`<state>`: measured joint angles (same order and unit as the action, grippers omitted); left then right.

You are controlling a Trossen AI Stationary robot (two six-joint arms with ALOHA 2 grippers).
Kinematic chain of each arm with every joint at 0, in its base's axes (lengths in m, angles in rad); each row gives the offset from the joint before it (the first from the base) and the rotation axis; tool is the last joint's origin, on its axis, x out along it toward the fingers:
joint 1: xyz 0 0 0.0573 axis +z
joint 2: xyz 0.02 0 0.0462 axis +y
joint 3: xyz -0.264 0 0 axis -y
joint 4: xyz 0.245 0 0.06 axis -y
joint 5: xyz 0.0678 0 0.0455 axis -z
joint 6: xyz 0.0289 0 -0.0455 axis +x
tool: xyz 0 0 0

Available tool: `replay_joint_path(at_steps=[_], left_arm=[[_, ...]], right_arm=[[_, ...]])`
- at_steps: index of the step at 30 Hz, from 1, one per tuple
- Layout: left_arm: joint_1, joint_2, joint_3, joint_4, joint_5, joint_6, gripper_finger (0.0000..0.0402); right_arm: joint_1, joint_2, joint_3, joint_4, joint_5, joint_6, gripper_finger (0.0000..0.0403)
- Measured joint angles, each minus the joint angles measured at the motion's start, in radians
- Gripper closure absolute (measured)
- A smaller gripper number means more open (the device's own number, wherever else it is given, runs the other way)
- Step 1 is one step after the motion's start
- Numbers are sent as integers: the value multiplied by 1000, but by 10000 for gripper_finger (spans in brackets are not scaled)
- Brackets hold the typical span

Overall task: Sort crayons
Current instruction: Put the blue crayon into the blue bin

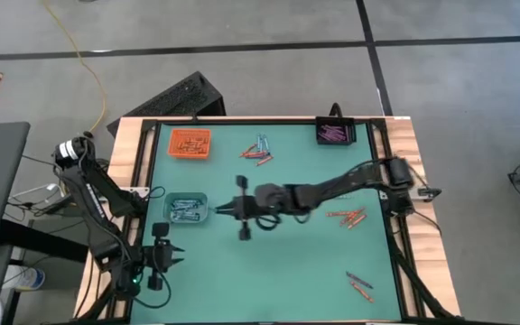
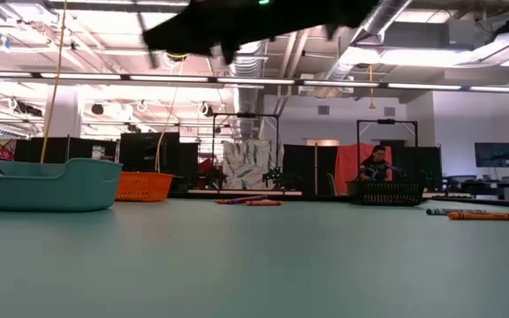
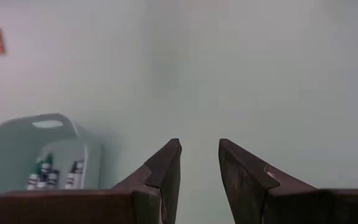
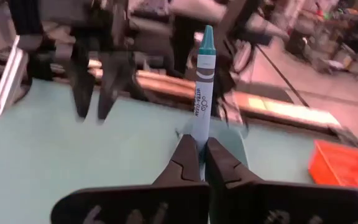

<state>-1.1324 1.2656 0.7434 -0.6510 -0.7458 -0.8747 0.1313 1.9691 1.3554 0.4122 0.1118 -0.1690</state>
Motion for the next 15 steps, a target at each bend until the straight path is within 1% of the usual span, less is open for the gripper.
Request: replay_joint_path(at_steps=[2, 3, 5, 10, 15], left_arm=[[-4, 1, -8, 18, 15, -12, 302], [-7, 0, -8, 11, 16, -23, 302], [-16, 1, -8, 18, 27, -31, 302], [-37, 0, -8, 14, 27, -66, 302], [-55, 0, -8, 20, 28, -87, 302]], right_arm=[[-19, 63, 99, -25, -47, -13, 403], [-26, 88, 144, -69, -62, -16, 403], [-40, 152, 251, -128, -81, -22, 403], [-67, 293, 485, -337, -102, -49, 403], [-89, 419, 681, -456, -151, -36, 403]])
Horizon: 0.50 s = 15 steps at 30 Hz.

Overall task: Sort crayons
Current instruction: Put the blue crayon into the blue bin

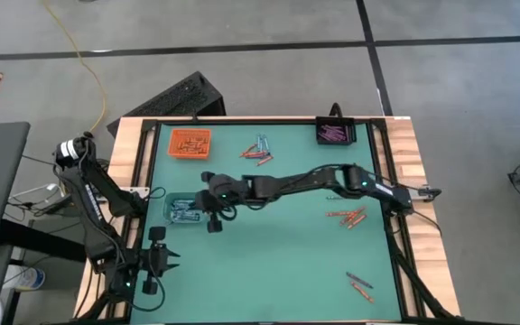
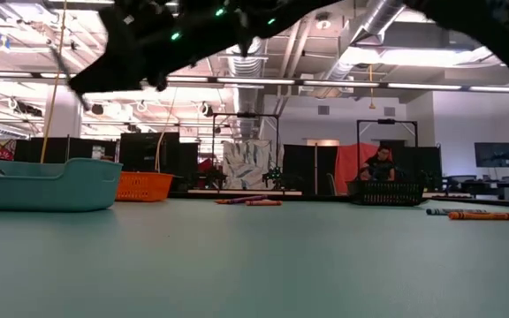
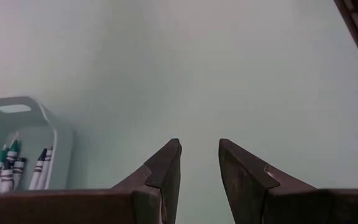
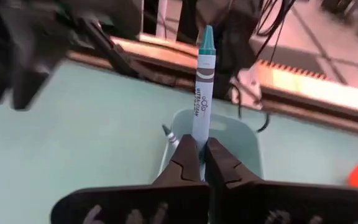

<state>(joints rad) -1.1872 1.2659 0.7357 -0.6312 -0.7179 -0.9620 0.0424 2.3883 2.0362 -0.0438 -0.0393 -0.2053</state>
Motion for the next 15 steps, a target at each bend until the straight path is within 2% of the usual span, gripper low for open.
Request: replay_joint_path(at_steps=[7, 11, 15], left_arm=[[-2, 1, 0, 8, -1, -4, 302], [-2, 1, 0, 14, -2, 2, 302], [-2, 1, 0, 22, -3, -3, 302]], right_arm=[[-15, 117, 155, -137, -20, 33, 391], [-25, 145, 169, -153, -23, 52, 378], [-37, 153, 169, -172, -24, 89, 348]])
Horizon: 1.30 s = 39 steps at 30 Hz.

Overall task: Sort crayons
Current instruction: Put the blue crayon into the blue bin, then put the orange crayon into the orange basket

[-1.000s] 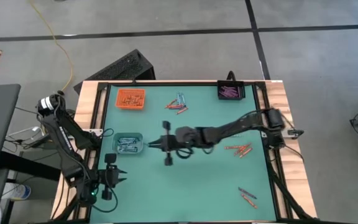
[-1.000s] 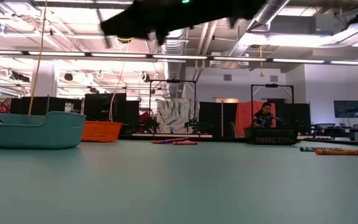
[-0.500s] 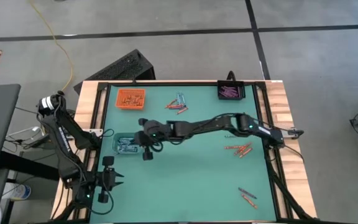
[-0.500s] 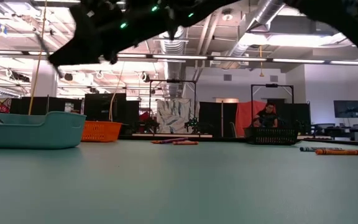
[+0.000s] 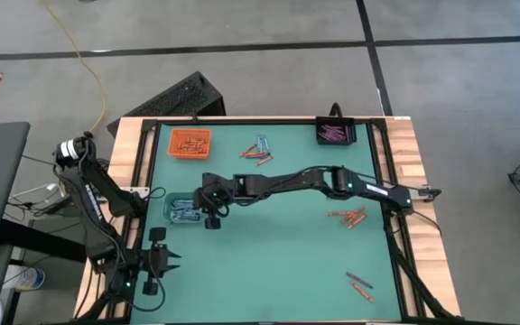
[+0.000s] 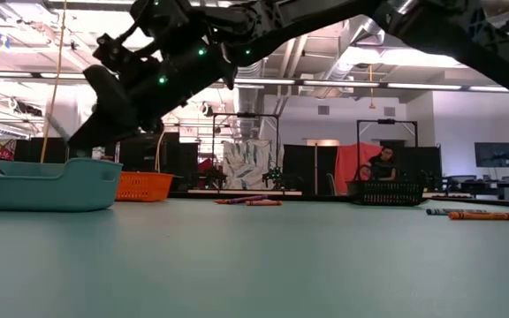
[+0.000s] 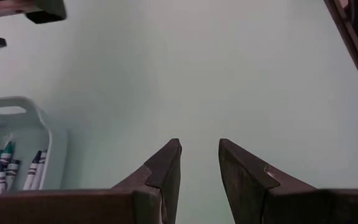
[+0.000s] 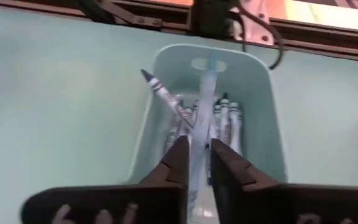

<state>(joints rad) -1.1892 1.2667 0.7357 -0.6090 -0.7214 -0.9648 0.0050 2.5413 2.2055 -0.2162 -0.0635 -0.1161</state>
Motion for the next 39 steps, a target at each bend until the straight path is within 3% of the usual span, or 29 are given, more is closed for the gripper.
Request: replay_joint_path(at_steps=[8, 12, 18, 21, 32, 39], left_arm=[[1, 0, 0, 7, -1, -23, 302], [0, 0, 0, 20, -9, -20, 302], [0, 0, 0, 27, -70, 17, 302], [2, 0, 0, 35, -134, 53, 302], [82, 10, 1, 132, -270, 280, 302], [193, 48, 1, 256, -276, 485, 302]], right_arm=[[2, -7, 0, -13, 21, -4, 248], [16, -31, 0, -66, 63, -33, 218], [58, -108, 1, -226, 176, -99, 224], [87, -162, 1, -426, 232, -75, 234], [312, -273, 0, -1308, 253, 363, 246], [516, -323, -49, -1343, 248, 557, 246]])
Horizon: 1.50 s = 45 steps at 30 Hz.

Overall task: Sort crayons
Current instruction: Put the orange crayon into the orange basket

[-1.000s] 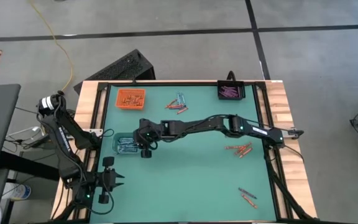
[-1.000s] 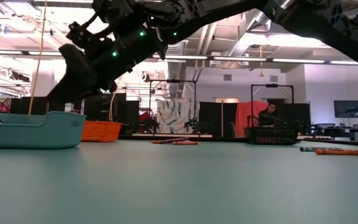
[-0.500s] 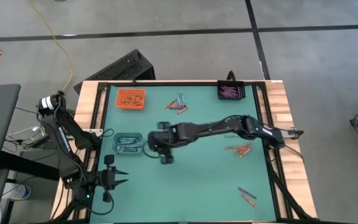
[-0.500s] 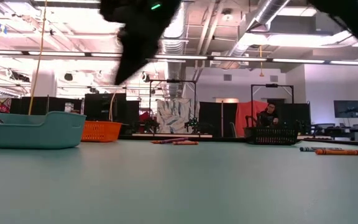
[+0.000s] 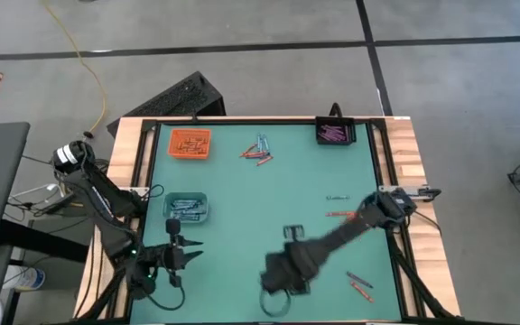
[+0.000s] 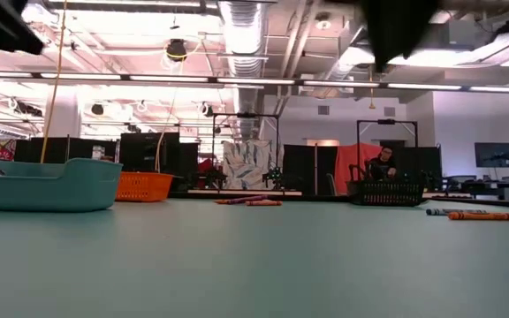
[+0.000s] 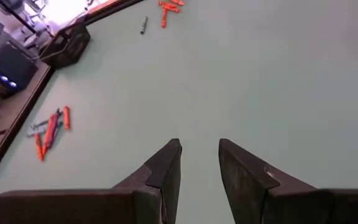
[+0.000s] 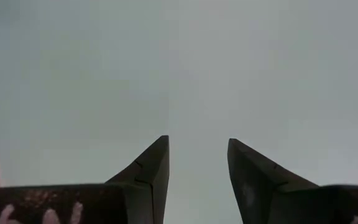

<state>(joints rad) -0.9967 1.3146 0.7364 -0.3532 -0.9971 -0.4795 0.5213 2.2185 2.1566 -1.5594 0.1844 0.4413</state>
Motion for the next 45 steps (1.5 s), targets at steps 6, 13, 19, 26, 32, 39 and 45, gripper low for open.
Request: replay_joint_path(at_steps=[6, 13, 19, 26, 32, 39, 45], left_arm=[[99, 38, 0, 138, 79, 188, 302], [199, 92, 0, 332, 212, 349, 302], [265, 136, 0, 452, 312, 434, 302], [326, 143, 0, 493, 367, 450, 302], [372, 143, 0, 569, 459, 481, 302], [413, 143, 0, 646, 527, 523, 302], [435, 143, 0, 651, 557, 525, 302]], right_arm=[[144, -8, -3, -13, 25, 227, 246], [292, -9, -27, -13, 25, 521, 246], [419, -10, -119, -12, 5, 737, 246], [515, -9, -195, -12, -95, 910, 246], [584, -13, -238, -9, -110, 1024, 246], [665, -103, -376, 51, -103, 1271, 246], [714, -207, -567, 231, -57, 1423, 246]])
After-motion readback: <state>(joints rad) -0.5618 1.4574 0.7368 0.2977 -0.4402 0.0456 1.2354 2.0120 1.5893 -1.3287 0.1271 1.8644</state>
